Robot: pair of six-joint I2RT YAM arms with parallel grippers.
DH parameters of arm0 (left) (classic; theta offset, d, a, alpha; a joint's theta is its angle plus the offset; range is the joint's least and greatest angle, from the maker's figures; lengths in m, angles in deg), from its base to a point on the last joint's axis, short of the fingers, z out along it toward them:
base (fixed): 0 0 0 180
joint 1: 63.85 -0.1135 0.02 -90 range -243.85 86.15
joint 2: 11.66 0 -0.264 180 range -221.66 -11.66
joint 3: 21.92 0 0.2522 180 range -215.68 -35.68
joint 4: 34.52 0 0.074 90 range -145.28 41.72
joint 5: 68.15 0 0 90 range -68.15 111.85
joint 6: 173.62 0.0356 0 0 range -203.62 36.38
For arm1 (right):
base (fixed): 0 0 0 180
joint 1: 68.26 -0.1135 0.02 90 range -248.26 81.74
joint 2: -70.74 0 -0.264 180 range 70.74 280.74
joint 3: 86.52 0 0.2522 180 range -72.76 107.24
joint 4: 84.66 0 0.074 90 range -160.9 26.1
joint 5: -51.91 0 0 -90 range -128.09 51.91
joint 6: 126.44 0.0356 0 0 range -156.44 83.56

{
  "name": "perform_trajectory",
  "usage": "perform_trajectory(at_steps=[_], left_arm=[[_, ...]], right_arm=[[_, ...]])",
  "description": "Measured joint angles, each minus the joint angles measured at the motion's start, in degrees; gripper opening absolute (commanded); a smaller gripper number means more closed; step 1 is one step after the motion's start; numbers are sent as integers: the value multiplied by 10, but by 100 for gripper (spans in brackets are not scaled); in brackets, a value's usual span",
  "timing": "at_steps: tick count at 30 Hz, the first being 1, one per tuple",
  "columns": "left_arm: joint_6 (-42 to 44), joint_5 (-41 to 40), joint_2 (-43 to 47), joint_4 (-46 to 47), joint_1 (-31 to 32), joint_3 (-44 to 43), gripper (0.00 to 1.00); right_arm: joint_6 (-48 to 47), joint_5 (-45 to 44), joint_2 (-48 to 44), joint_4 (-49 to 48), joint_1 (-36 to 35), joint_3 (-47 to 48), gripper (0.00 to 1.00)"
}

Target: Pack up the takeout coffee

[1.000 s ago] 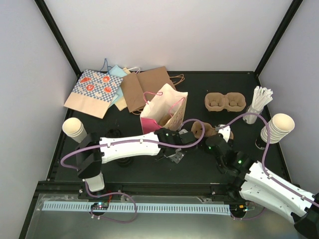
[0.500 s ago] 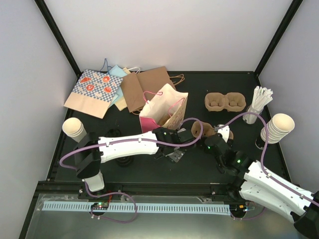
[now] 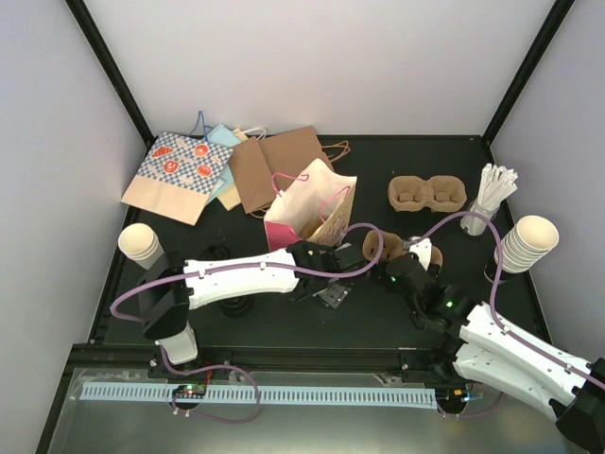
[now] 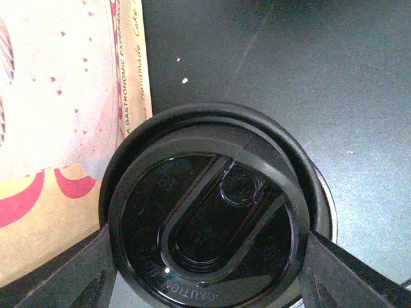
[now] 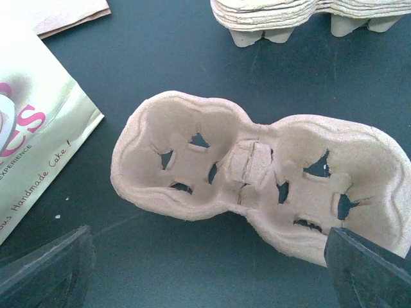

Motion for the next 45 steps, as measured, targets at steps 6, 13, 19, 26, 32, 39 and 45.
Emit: perform_trajectory(at_steps=[6,13,19,26,32,39,45], left_arm=[[1,1,0,0,0,0,67],[1,6,4,-10,0,-2,67],[1,23,22,-23,0,-7,67],[2,40,27,-24,0,-8,67],[3,46,26,-24,0,-8,67],[2,46,15,-26,0,-8,67],[2,46,10,-26,0,-8,67]], right_arm=[[-2,1,0,0,0,0,100],[-3,3,0,-2,0,0,100],[-3,3,2,-2,0,0,100],[-4,3,3,-2,0,0,100],[-4,3,3,-2,0,0,100],[-3,3,3,-2,0,0,100],[-4,3,3,-2,0,0,100]])
